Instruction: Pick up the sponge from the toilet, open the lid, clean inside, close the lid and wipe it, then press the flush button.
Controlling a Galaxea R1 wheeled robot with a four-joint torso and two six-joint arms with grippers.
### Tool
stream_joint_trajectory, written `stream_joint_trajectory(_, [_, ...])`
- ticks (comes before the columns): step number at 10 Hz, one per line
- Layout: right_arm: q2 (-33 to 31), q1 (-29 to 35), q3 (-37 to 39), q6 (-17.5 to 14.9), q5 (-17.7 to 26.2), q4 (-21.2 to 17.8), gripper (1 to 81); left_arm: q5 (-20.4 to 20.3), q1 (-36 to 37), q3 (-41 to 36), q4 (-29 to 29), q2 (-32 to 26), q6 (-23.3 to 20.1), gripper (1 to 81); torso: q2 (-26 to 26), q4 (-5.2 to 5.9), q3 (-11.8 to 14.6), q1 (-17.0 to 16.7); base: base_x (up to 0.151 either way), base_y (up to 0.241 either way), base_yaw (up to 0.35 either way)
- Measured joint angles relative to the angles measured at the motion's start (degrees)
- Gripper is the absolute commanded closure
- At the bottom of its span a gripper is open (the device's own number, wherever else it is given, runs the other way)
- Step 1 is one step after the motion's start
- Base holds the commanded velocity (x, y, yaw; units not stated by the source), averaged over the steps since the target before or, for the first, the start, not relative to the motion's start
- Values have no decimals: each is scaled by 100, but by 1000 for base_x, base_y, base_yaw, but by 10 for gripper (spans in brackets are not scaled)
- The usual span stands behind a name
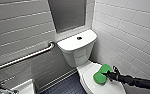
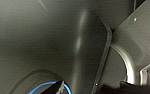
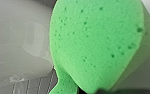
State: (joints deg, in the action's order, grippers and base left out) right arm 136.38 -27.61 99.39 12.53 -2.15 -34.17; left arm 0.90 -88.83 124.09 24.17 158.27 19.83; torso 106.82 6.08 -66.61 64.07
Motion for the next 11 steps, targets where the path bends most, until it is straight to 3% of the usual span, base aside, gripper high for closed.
stream_joint_trajectory(2, [80, 0, 144, 0, -20, -133, 811, -69, -78, -640, 0, -405, 0, 10, 0, 0, 0, 0, 0, 0, 0])
stream_joint_trajectory(5, [336, 74, 689, 22, -44, -529, 811, -130, -595, -931, 2, -859, 0, 10, 0, 0, 0, 0, 0, 0, 0])
stream_joint_trajectory(8, [618, 63, 1202, 48, -236, -1136, 811, -206, -756, -736, 7, -395, -5, 10, 0, 0, 0, 0, 0, 0, 0])
stream_joint_trajectory(11, [475, -243, 839, 257, -940, -1585, 811, -224, -802, -577, 22, -284, -32, 10, 0, 0, 0, 0, 0, 0, 0])
